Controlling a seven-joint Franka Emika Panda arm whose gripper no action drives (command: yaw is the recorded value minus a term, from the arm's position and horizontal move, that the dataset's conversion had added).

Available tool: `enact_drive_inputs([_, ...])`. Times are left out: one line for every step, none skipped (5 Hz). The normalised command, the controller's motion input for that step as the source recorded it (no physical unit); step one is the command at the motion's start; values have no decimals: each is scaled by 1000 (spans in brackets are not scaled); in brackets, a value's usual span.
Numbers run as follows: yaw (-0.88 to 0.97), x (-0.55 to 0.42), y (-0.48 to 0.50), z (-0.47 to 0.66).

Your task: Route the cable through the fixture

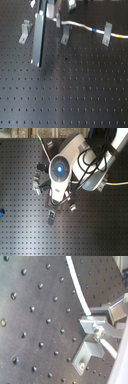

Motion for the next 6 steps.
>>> enact_drive_inputs([0, -12, -36, 112])
enact_drive_inputs([57, 2, -1, 405])
enact_drive_inputs([137, 35, -42, 370])
enact_drive_inputs([206, -5, -44, 92])
enact_drive_inputs([254, -36, -258, 1])
enact_drive_inputs([11, -191, -337, -415])
